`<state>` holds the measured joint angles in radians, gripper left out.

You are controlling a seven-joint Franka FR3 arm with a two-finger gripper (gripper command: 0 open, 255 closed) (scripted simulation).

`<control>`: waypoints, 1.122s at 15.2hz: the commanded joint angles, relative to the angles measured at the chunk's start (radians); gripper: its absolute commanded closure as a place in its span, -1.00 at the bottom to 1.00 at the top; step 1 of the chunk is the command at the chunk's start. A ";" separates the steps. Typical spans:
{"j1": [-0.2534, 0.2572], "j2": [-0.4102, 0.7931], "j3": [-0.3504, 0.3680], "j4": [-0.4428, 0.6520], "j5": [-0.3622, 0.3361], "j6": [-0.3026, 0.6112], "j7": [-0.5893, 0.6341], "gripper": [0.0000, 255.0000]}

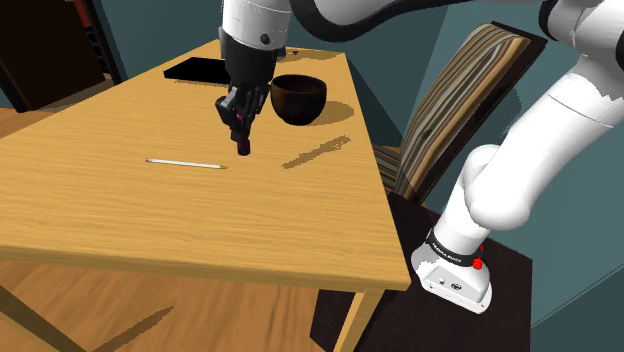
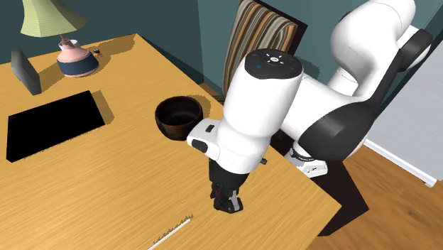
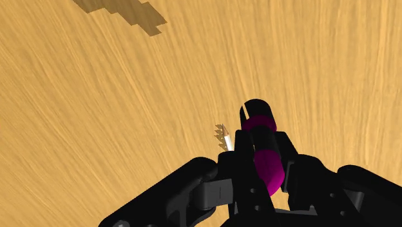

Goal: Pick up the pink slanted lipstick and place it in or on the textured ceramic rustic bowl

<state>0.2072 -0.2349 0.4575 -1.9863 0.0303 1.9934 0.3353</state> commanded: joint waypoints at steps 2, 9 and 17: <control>-0.001 0.002 -0.001 0.041 -0.001 -0.039 -0.001 1.00; -0.005 0.014 -0.003 0.146 -0.007 -0.134 -0.002 1.00; -0.008 0.043 0.000 0.283 -0.019 -0.245 0.002 1.00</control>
<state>0.2001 -0.1953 0.4583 -1.7175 0.0119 1.7608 0.3391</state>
